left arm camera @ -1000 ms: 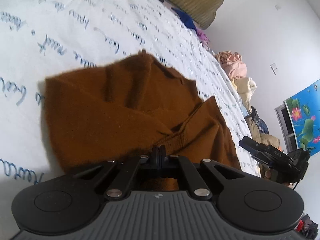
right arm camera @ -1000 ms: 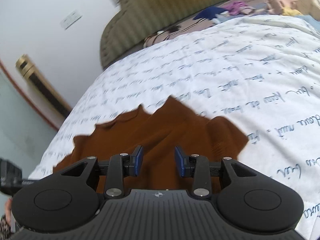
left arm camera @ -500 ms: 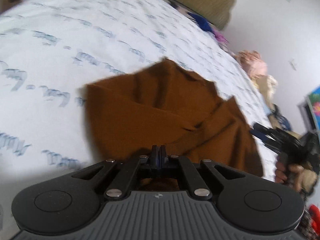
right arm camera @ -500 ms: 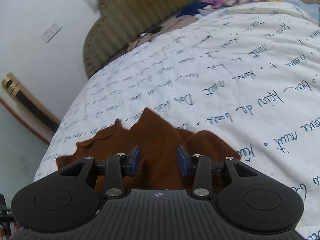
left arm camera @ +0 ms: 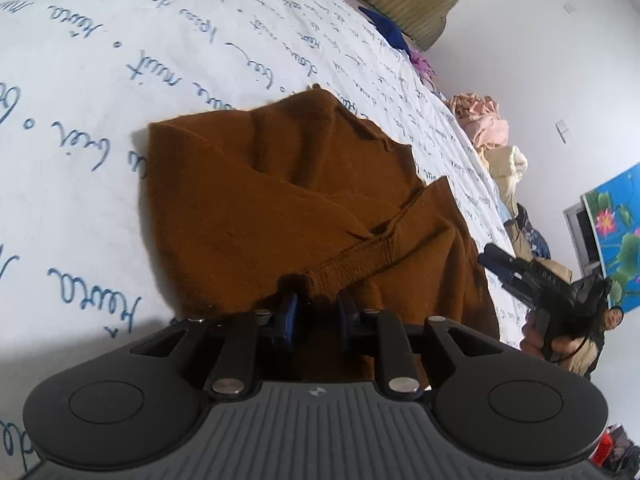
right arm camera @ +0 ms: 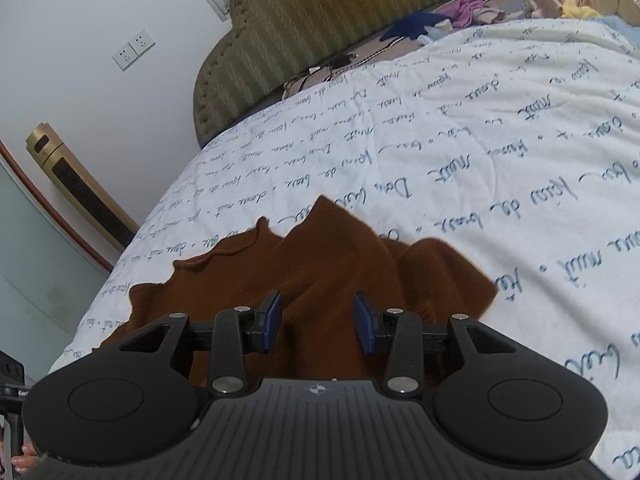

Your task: Fold small clothes

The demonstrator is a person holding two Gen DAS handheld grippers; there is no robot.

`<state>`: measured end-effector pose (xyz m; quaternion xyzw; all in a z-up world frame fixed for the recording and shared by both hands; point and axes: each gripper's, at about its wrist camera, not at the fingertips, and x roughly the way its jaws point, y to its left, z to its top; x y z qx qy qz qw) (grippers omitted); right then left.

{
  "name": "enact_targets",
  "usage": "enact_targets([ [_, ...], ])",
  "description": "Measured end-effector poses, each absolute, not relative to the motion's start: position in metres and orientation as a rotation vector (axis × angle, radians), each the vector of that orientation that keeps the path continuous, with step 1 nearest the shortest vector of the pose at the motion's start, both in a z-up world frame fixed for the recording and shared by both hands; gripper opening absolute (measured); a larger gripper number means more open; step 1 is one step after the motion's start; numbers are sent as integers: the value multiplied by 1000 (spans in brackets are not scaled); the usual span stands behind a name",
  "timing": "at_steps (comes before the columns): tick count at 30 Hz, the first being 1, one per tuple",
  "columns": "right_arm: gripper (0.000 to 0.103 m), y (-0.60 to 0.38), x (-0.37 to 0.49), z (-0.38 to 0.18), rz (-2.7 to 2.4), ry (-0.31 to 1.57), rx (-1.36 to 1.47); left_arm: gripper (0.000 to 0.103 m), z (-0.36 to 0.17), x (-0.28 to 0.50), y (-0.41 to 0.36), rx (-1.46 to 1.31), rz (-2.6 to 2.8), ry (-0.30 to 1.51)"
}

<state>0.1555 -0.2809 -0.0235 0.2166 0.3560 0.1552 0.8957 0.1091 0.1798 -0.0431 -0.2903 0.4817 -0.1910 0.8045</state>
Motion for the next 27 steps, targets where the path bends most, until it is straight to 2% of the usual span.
enact_targets([
  [2,42,-284,160,-24,303,737,452,20,-43,114,174,-595,-401,1005],
  [4,42,-287,163,-26,292,737,472,18,-48,122,169,-613,-419,1052],
  [5,42,-288,165,-27,289,740,487,15,-49,123,169,-630,-425,1053],
  [6,42,-288,166,-28,285,744,496,5,-48,125,168,-640,-437,1048],
  [18,42,-277,197,-28,231,744,487,4,-27,121,168,-649,-434,993],
  [25,42,-278,205,-29,230,725,510,4,-5,145,177,-576,-353,952],
  [27,49,-281,215,-32,243,745,522,4,1,156,179,-553,-325,938],
])
